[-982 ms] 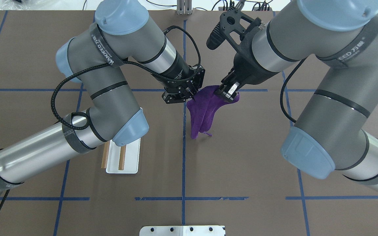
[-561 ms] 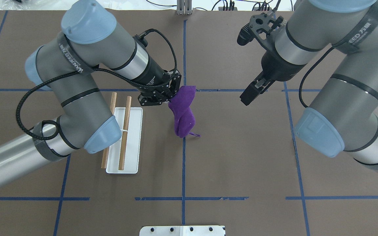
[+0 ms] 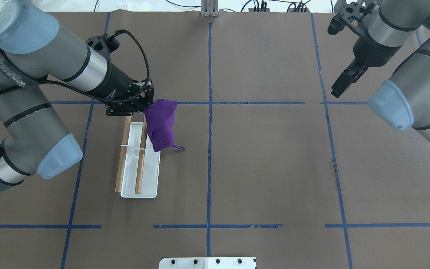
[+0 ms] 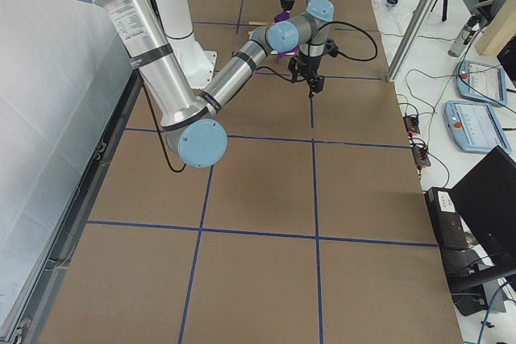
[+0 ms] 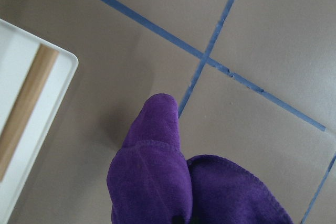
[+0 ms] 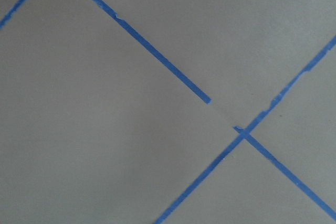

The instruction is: Hang towel on rack

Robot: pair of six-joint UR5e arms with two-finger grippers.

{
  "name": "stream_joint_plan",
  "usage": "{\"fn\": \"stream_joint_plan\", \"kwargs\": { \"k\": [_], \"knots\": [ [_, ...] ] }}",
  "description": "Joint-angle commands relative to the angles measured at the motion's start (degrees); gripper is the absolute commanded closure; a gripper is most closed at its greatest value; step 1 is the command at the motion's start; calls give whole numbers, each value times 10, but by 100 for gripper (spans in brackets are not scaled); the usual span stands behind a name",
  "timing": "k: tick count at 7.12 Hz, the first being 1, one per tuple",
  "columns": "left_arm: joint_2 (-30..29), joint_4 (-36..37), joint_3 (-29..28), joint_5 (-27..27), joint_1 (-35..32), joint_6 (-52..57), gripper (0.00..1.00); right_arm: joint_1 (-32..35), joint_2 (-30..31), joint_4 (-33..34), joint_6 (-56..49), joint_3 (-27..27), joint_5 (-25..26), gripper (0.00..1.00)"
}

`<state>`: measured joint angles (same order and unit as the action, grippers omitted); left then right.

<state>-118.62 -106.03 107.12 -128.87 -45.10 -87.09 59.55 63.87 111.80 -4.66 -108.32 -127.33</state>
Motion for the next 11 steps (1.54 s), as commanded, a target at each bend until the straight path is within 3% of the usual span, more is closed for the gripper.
{"fn": "stream_joint_plan", "kwargs": {
  "k": [1,3,7,8,9,11],
  "knots": [
    [50,0,13,0,-10,72,100,62,56,3,-87,23,3,0],
    [103,0,41,1,-28,138,100,114,91,3,-179,40,5,0],
    [143,0,32,25,-39,207,100,158,117,0,-217,58,2,0],
    [142,0,27,25,-39,206,78,158,118,-1,-217,58,1,0],
    [142,-1,24,27,-38,207,1,158,117,-2,-217,58,2,0],
    [140,-1,27,29,-39,208,0,159,116,-2,-217,58,2,0]
  ]
}}
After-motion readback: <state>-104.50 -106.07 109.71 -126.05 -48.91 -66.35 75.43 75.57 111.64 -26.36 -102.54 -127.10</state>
